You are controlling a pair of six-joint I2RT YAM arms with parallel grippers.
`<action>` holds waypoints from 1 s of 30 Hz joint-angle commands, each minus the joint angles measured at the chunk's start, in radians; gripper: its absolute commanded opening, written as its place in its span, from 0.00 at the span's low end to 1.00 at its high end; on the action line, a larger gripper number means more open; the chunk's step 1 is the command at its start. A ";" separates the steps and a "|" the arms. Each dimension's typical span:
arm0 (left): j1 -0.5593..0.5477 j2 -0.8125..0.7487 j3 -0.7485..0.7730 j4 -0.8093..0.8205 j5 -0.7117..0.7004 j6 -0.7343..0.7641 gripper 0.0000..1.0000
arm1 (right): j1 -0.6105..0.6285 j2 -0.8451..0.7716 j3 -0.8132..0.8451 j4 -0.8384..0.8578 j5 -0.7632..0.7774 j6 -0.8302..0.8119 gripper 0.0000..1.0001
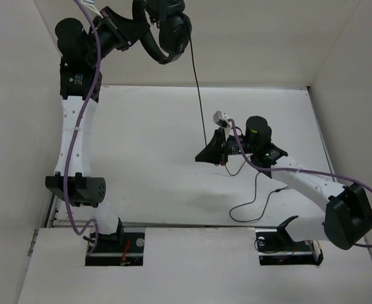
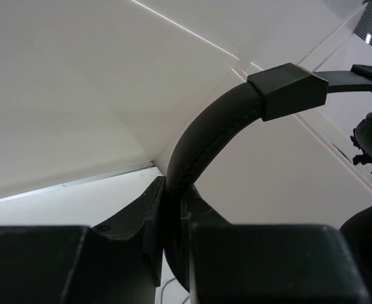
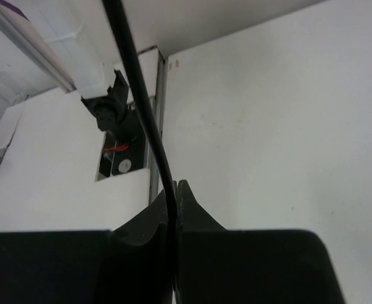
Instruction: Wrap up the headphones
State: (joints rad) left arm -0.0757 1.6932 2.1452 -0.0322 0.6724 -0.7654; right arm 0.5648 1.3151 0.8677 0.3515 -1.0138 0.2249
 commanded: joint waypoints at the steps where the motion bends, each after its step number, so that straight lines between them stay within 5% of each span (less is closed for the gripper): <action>1: 0.021 0.020 0.024 0.039 -0.121 -0.003 0.01 | -0.006 -0.050 0.048 -0.245 0.007 -0.116 0.00; 8: -0.055 0.098 0.002 -0.126 -0.472 0.253 0.00 | -0.059 0.033 0.428 -0.889 0.447 -0.624 0.00; 11: -0.118 0.140 0.004 -0.165 -0.603 0.346 0.00 | -0.030 0.111 0.585 -1.025 0.737 -0.856 0.00; 20: -0.290 0.184 -0.018 -0.225 -0.893 0.665 0.00 | 0.008 0.161 0.683 -0.933 1.325 -1.422 0.00; 30: -0.413 0.197 -0.166 -0.353 -0.909 0.828 0.00 | -0.036 0.167 0.907 -0.609 1.307 -1.610 0.00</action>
State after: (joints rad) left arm -0.4717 1.9205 2.0155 -0.3695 -0.2081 0.0093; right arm 0.5358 1.5143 1.7103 -0.4232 0.2794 -1.3106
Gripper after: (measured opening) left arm 0.087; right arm 0.032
